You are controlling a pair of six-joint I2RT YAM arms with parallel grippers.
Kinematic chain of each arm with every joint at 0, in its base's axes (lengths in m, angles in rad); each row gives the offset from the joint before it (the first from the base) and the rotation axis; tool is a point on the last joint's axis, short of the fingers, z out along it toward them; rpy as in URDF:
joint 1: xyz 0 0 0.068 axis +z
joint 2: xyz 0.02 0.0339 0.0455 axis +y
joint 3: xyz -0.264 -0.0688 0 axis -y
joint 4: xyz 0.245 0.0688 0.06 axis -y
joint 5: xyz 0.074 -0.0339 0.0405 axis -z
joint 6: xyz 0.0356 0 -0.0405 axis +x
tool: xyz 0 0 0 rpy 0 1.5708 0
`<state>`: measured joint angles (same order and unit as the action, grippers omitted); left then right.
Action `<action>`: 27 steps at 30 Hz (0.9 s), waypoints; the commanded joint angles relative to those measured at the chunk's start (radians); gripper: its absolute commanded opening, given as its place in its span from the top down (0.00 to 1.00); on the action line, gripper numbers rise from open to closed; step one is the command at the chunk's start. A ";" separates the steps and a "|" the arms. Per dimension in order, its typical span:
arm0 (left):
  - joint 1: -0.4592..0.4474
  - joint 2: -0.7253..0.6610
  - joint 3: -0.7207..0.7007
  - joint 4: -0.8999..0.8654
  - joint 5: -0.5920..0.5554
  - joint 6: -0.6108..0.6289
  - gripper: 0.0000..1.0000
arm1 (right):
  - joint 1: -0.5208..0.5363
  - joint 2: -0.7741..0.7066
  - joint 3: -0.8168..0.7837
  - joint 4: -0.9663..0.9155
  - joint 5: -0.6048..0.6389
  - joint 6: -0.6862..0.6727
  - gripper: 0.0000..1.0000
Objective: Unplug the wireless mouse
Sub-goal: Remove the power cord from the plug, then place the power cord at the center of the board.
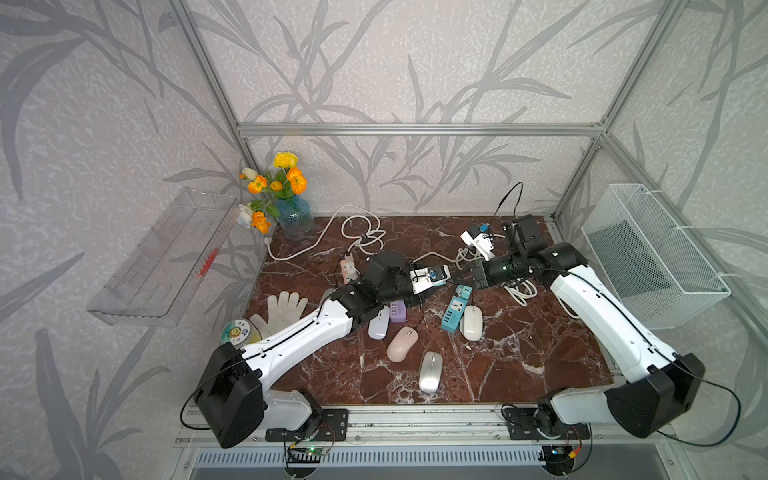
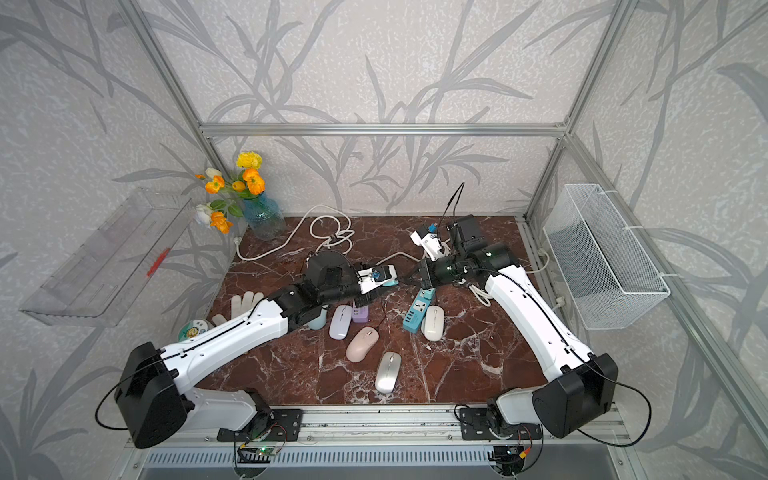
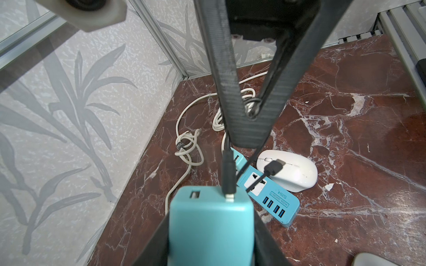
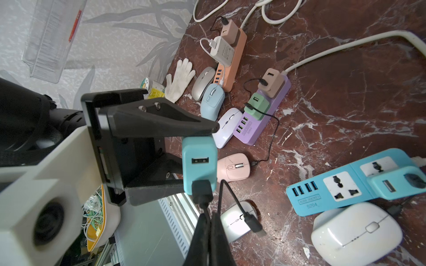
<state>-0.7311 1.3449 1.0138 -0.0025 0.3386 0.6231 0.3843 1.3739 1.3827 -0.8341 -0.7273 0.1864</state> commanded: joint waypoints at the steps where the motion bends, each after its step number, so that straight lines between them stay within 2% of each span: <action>1: 0.004 0.000 -0.002 -0.089 -0.070 0.046 1.00 | -0.022 -0.084 -0.037 0.035 0.075 0.003 1.00; 4: 0.005 -0.018 -0.046 -0.112 -0.109 0.075 1.00 | -0.070 -0.126 -0.071 0.063 0.038 0.028 1.00; 8: 0.008 -0.035 -0.069 -0.123 -0.112 0.054 1.00 | -0.071 -0.128 -0.076 0.032 0.070 0.014 1.00; 12: 0.022 -0.061 -0.108 -0.120 -0.152 0.047 1.00 | -0.115 -0.160 -0.078 0.019 0.079 0.012 1.00; 14: 0.030 -0.068 -0.111 -0.112 -0.176 0.022 1.00 | -0.104 -0.154 -0.068 -0.013 0.099 0.002 1.00; 18: 0.034 -0.063 -0.079 -0.069 -0.265 -0.106 1.00 | 0.039 -0.151 -0.119 -0.073 0.296 0.007 1.00; 21: 0.035 -0.049 -0.045 -0.048 -0.356 -0.261 1.00 | 0.139 -0.195 -0.227 -0.050 0.411 0.103 1.00; 24: 0.035 -0.043 -0.028 -0.033 -0.466 -0.399 1.00 | 0.227 -0.267 -0.378 0.014 0.471 0.254 1.00; 27: 0.035 -0.034 -0.017 -0.027 -0.561 -0.505 1.00 | 0.308 -0.318 -0.539 0.149 0.433 0.439 1.00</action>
<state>-0.7010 1.3121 0.9600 -0.0666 -0.0826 0.2878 0.6422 1.1046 0.9222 -0.7902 -0.3393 0.4267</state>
